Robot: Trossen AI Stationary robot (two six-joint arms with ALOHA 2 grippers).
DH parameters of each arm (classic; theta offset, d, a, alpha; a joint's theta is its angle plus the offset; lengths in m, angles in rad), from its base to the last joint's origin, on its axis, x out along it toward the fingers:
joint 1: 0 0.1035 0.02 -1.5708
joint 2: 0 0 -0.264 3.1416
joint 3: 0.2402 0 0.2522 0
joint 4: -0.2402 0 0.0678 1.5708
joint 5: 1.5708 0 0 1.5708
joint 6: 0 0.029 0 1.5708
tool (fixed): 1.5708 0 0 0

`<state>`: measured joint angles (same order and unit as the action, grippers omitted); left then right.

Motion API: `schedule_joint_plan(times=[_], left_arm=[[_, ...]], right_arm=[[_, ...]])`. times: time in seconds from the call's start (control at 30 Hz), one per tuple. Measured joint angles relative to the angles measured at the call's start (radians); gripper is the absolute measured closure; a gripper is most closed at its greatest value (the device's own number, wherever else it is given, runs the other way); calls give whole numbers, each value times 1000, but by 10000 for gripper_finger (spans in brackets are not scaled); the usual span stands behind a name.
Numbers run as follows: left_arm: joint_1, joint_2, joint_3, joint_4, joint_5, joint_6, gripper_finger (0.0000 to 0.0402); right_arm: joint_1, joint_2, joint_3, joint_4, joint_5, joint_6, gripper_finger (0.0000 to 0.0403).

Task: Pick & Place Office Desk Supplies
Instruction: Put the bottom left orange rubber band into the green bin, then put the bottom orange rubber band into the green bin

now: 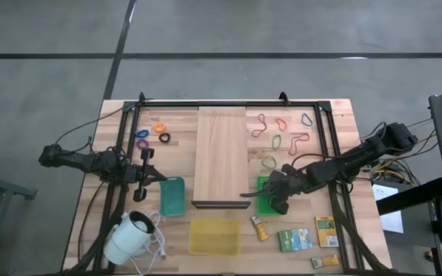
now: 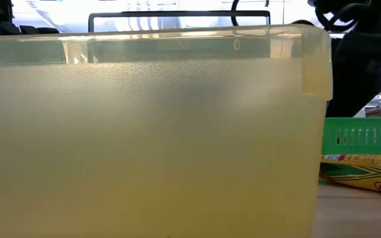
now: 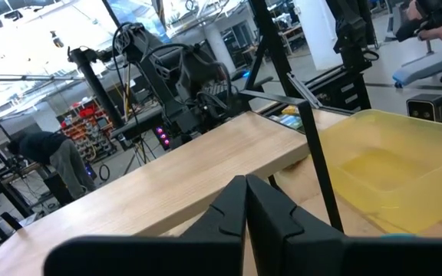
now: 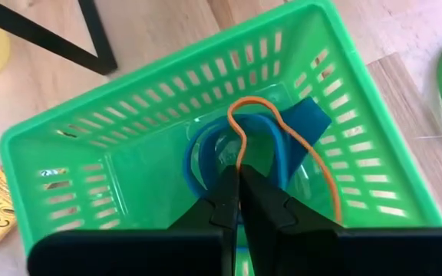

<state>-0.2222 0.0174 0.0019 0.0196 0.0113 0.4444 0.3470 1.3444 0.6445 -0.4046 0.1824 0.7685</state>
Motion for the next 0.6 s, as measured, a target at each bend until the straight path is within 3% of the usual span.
schedule_joint_plan(times=[0.6], left_arm=[[-1,0,0,0,0,0,390]], right_arm=[[0,-1,-10,20,2,-1,297]])
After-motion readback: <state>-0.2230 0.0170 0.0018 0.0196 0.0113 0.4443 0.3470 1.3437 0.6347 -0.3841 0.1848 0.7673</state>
